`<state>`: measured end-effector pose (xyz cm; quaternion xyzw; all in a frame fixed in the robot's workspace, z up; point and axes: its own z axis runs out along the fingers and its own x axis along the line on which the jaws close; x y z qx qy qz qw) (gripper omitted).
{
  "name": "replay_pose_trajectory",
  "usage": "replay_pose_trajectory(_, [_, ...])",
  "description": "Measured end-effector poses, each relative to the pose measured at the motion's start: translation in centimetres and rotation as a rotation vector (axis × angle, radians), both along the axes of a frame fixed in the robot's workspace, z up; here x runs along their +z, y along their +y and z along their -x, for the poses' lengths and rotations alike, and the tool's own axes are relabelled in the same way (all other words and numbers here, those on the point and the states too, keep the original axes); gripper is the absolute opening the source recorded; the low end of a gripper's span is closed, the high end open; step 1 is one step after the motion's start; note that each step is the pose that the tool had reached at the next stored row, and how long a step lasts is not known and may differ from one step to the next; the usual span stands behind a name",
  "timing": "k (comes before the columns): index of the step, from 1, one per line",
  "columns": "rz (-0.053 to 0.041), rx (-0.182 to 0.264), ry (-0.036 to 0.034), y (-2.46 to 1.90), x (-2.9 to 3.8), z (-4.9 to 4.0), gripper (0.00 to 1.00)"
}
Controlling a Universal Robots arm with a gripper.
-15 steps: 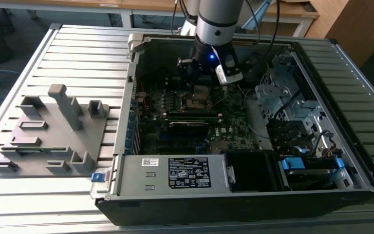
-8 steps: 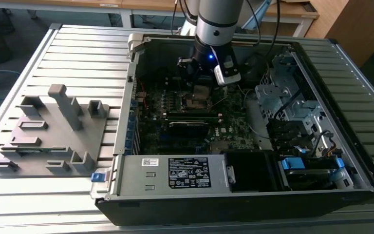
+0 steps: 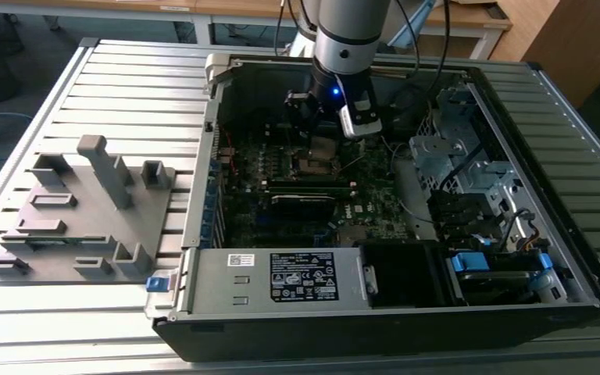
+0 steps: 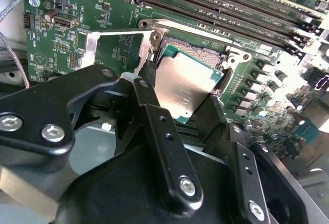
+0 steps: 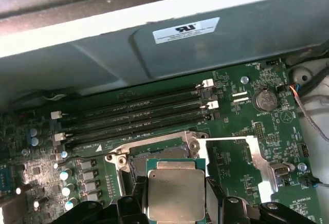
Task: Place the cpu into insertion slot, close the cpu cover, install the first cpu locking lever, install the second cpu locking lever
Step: 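Place the cpu into insertion slot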
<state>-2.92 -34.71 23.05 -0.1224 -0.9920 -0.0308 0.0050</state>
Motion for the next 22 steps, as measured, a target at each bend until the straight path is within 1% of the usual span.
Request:
replay_pose_trajectory(2, [0.0002, -0.036, 0.0002, 0.0, -0.05, 0.0, 0.54])
replay_pose_trajectory(3, [0.0004, -0.047, 0.0004, 0.0, -0.05, 0.0, 0.54])
replay_pose_trajectory(15, [0.0002, -0.049, 0.0002, 0.0, -0.06, 0.0, 0.54])
replay_pose_trajectory(19, [0.0003, -0.089, 0.0003, 0.0, -0.09, 0.0, 0.54])
replay_pose_trajectory(22, [0.0003, -0.091, 0.0002, 0.0, -0.09, 0.0, 0.54])
